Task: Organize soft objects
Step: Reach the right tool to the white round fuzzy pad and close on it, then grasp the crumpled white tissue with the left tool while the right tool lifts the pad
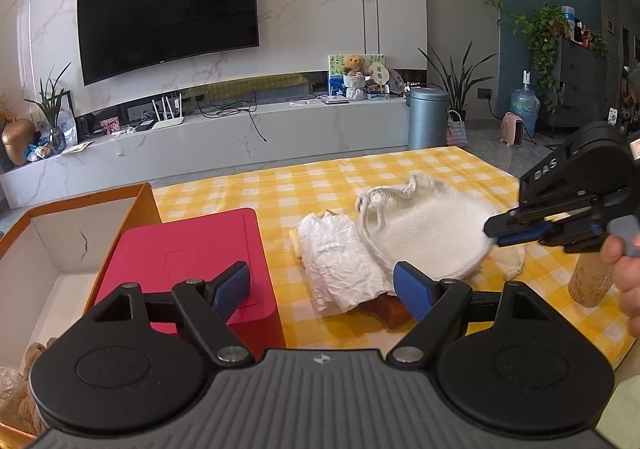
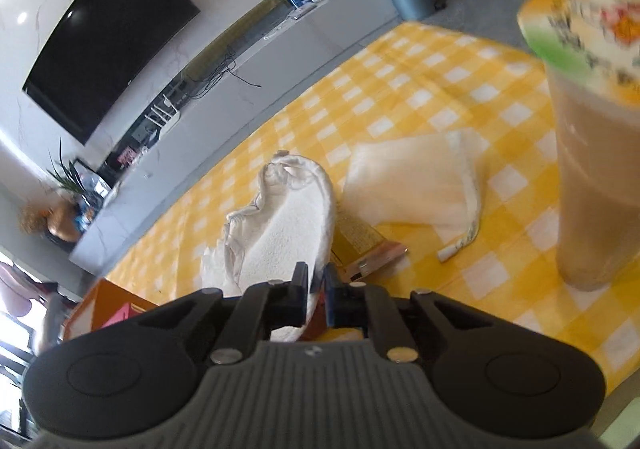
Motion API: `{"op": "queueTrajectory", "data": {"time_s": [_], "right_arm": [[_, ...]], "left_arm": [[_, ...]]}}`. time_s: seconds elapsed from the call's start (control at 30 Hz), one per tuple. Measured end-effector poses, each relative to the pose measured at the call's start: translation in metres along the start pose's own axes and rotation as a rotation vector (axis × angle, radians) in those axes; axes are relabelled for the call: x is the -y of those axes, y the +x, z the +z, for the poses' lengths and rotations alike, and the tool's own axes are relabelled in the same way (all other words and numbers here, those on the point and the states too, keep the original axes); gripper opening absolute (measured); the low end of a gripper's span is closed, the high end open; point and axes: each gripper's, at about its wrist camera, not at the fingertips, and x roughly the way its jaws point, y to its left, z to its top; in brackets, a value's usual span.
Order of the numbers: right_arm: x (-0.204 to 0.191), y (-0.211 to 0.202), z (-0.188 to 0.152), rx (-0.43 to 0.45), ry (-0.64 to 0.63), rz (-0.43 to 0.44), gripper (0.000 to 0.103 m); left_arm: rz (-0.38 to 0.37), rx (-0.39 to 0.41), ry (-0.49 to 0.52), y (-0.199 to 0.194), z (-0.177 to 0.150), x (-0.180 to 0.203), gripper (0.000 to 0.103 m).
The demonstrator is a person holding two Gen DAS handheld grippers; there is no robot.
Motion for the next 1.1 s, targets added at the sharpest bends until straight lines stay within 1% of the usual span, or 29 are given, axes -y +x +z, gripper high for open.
{"op": "queueTrajectory", "data": {"time_s": [0.03,0.07,0.17,0.4,0.47,0.5,0.53,0.57,0.63,0.73,0.83,0.9,0.93,1.0,1.1], "right_arm": [[0.004,0.006,0.001,-0.019,0.022,0.015,0.020],[0.009,0.014,0.002,-0.050,0.047,0.032,0.034],[0.017,0.035,0.001,-0.118,0.140,0.108,0.036],[0.033,0.066,-0.001,-0.188,0.362,0.146,0.038],[0.035,0.071,-0.005,-0.193,0.403,0.138,0.035],[0.036,0.070,-0.006,-0.184,0.421,0.134,0.028],[0.037,0.068,-0.006,-0.170,0.433,0.133,0.010],[0.036,0.066,-0.005,-0.158,0.431,0.135,0.006],[0.032,0.056,-0.001,-0.137,0.377,0.141,0.003],[0.016,0.038,0.001,-0.092,0.219,0.101,0.003],[-0.005,0.015,0.000,-0.030,0.029,0.017,0.003],[-0.020,-0.002,-0.002,0.016,-0.106,-0.058,0.002],[-0.026,-0.011,-0.003,0.037,-0.154,-0.088,0.002],[-0.034,-0.026,-0.005,0.056,-0.211,-0.102,0.002],[-0.039,-0.048,-0.007,0.110,-0.273,-0.135,0.002]], "left_arm": [[0.000,0.000,0.002,0.000,0.000,0.000,0.095],[0.001,0.000,0.004,0.001,0.000,0.001,0.095],[0.011,0.002,0.014,0.002,-0.001,0.001,0.095],[0.033,0.005,0.047,0.001,-0.004,0.006,0.096],[0.032,0.004,0.050,0.000,-0.004,0.007,0.096],[0.033,0.004,0.052,0.000,-0.004,0.007,0.096],[0.034,0.004,0.056,0.000,-0.004,0.008,0.096],[0.035,0.003,0.060,0.000,-0.004,0.009,0.096],[0.031,0.000,0.068,-0.001,-0.003,0.009,0.096],[0.005,0.005,0.076,-0.005,-0.001,0.009,0.096],[-0.007,0.017,0.082,-0.012,0.001,0.007,0.096],[-0.010,0.024,0.083,-0.016,0.002,0.006,0.096],[-0.011,0.028,0.083,-0.018,0.003,0.006,0.096],[-0.012,0.033,0.083,-0.020,0.005,0.005,0.096],[-0.026,0.026,0.090,-0.021,0.009,0.009,0.096]]}}
